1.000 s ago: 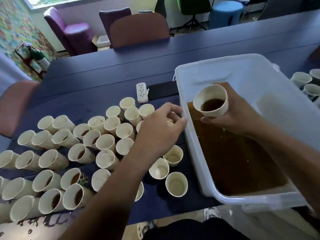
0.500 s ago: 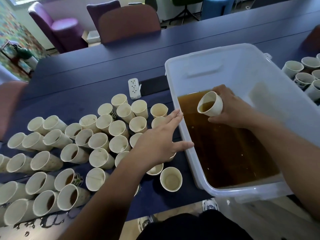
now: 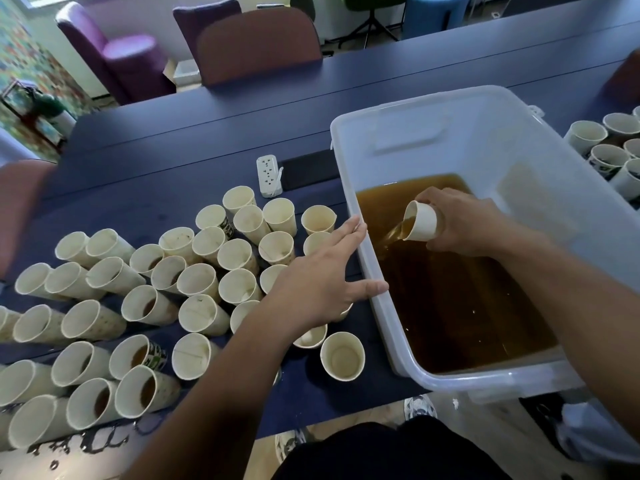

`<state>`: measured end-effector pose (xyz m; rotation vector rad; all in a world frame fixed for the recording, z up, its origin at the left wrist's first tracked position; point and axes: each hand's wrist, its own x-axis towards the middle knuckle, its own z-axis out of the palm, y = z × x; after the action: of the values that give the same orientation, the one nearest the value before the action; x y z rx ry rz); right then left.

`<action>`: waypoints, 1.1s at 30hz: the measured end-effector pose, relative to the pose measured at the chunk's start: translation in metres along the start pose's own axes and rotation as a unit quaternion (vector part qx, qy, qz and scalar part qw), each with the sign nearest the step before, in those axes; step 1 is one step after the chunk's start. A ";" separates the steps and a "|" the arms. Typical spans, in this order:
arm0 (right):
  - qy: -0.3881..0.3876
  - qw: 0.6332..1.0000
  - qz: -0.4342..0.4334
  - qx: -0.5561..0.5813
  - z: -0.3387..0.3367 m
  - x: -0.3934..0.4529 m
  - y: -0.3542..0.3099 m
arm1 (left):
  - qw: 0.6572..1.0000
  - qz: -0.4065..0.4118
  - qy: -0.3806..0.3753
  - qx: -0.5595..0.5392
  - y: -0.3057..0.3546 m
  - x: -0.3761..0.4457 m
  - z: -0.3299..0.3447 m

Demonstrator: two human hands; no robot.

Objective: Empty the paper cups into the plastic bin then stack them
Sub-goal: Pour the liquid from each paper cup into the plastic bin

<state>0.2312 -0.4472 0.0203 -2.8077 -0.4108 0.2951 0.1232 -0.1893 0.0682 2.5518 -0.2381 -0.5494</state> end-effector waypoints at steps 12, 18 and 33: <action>0.032 0.999 -0.034 0.016 -0.003 -0.003 -0.014 | 1.000 -0.003 0.004 -0.017 -0.002 0.001 0.002; 0.059 0.996 -0.058 0.020 -0.004 -0.005 -0.014 | 1.000 -0.006 0.005 -0.010 -0.001 0.000 0.002; 0.134 0.988 -0.068 0.036 -0.008 -0.011 -0.024 | 1.000 -0.003 0.005 -0.022 0.004 -0.003 -0.002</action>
<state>0.2172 -0.4304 0.0369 -2.6816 -0.5141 -0.0958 0.1209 -0.1907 0.0730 2.5128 -0.2125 -0.5395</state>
